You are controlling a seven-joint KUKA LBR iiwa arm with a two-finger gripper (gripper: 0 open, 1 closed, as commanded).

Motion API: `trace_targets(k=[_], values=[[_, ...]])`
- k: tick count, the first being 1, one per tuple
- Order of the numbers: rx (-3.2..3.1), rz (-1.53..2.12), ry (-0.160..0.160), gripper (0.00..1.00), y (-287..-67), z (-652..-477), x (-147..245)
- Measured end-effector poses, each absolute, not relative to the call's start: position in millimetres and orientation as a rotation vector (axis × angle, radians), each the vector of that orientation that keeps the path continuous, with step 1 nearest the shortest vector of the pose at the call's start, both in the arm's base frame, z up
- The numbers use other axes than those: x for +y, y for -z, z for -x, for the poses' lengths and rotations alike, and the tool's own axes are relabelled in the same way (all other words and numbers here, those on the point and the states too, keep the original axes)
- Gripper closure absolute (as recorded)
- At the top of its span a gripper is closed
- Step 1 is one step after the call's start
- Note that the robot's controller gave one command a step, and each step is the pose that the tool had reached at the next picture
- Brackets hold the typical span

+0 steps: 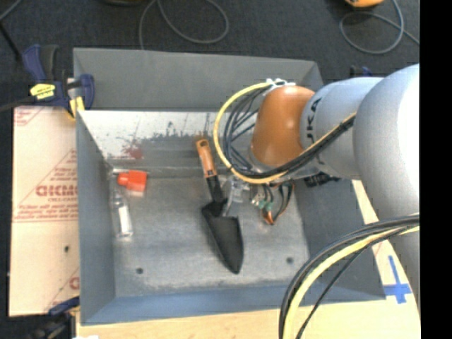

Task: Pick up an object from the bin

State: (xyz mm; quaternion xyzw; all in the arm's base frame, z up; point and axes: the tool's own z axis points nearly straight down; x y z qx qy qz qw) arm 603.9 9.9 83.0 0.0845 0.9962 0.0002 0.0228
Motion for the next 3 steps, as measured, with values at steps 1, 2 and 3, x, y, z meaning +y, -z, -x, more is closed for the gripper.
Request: trace_targets(k=[1,2,3], values=[[3.089,-0.26,0.001,1.0,-90.5,-602.9,9.8],[3.088,-0.258,0.001,1.0,-95.0,-602.6,9.7],[3.088,-0.257,0.001,1.0,-100.1,-602.3,9.5]])
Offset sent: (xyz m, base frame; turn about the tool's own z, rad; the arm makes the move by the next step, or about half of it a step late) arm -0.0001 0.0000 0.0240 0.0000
